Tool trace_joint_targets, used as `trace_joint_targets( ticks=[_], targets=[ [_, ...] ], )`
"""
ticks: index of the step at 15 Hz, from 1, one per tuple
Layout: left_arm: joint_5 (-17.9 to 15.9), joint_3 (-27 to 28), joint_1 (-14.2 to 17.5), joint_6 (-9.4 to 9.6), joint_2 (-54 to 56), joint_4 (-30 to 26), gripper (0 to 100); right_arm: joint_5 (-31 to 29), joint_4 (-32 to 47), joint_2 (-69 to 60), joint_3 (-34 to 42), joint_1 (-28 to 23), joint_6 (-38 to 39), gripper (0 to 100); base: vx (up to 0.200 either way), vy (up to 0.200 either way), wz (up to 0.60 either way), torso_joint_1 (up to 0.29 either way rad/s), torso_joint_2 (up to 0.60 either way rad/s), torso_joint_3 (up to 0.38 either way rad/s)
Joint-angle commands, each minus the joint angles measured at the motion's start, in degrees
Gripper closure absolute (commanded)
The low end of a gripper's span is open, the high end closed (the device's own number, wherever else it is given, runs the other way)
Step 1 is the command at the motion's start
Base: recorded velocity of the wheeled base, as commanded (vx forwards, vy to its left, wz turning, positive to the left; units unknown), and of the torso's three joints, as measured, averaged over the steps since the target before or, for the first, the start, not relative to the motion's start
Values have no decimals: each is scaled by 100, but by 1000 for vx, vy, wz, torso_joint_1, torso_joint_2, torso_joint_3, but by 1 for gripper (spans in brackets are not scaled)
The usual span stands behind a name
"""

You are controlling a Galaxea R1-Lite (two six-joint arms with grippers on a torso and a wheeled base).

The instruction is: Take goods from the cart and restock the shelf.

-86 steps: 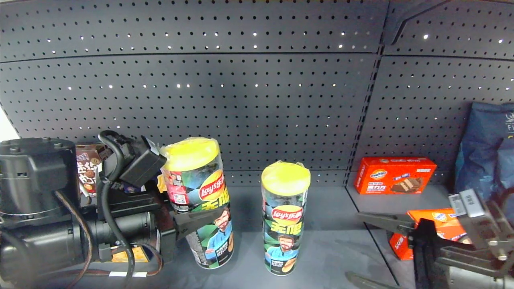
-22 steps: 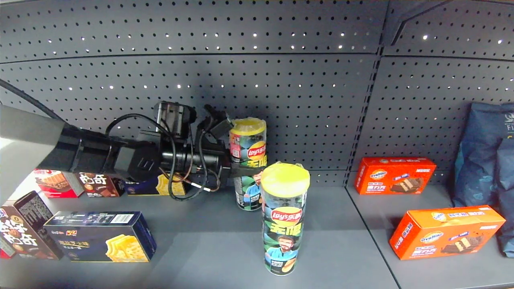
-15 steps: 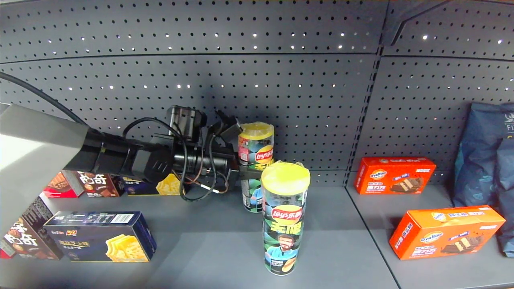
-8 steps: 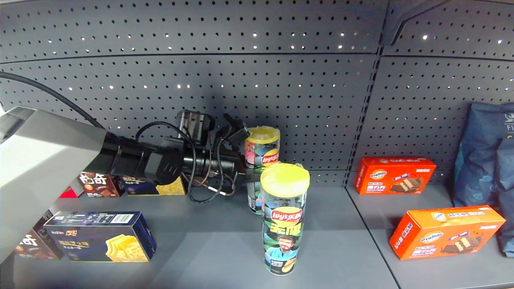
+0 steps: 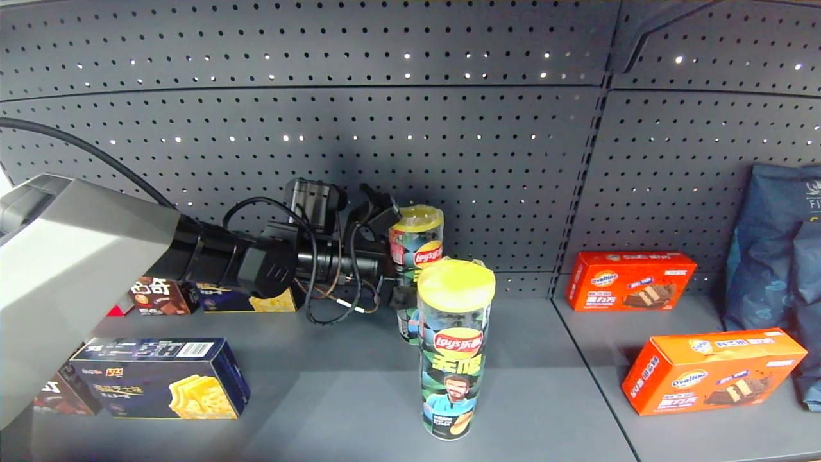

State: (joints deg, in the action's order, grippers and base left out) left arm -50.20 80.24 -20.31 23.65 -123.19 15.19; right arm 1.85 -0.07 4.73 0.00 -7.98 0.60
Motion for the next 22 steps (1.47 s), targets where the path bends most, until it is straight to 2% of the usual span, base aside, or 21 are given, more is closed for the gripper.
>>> trace_joint_targets(
  ticks=[1,6,9,12,15,19,22],
  targets=[
    [2,-79,27,8,172,2,0,-1,-1,10,0,-1,-7,0,0,0,0,0,0,0],
    [28,-817,212,8,726,10,0,-1,-1,10,0,-10,2,0,0,0,0,0,0,0],
    [89,-1054,300,8,893,10,0,-1,-1,10,0,-1,2,0,0,0,0,0,0,0],
    [564,-1247,308,-1,954,54,0,-1,-1,10,0,-1,2,0,0,0,0,0,0,0],
    [634,-1414,317,-36,989,309,0,8,-1,10,0,-1,-7,0,0,0,0,0,0,0],
    [1021,-1441,317,-36,981,406,0,-1,-1,10,0,-1,2,0,0,0,0,0,0,0],
    [1083,-1467,308,-45,981,476,0,-1,-1,10,0,-1,2,0,0,0,0,0,0,0]
  ],
)
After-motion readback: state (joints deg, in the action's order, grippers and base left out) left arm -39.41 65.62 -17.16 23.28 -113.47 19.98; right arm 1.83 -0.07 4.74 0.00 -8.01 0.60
